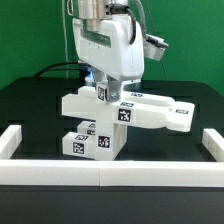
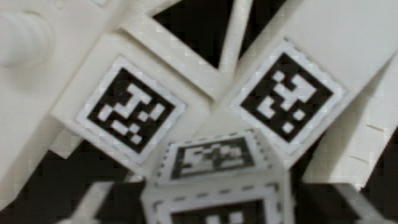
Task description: Assemble chair
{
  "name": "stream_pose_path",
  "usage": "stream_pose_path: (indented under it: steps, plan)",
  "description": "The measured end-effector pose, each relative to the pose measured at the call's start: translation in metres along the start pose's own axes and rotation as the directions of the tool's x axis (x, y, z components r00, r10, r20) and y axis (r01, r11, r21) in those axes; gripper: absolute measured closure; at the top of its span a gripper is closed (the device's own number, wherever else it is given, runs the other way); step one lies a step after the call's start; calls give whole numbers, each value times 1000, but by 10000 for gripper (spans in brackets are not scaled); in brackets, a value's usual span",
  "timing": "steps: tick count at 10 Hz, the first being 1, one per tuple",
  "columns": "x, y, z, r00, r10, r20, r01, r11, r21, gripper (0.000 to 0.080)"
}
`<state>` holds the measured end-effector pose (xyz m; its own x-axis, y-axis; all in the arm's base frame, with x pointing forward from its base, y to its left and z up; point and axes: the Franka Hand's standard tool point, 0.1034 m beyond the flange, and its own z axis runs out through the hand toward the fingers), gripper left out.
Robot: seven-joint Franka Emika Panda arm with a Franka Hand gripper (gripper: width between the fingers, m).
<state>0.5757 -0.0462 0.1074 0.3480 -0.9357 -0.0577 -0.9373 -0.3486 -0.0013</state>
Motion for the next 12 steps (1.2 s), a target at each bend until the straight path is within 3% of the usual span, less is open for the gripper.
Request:
stream_pose_path:
  steps: [1,2,3,7,12]
  plan:
    - [0,0,0,999,-38,0,38,999,0,228]
    - [-1,-1,-1,997,-79,0,79,997,-4,228]
    - [-1,-4,-3,982,-187,-4,187,982,-1,166]
    - [-1,-4,-3,878,-479,-4,479,878,-2,150]
    - [-5,-5,0,569,-822,-19,822,569,-25,150]
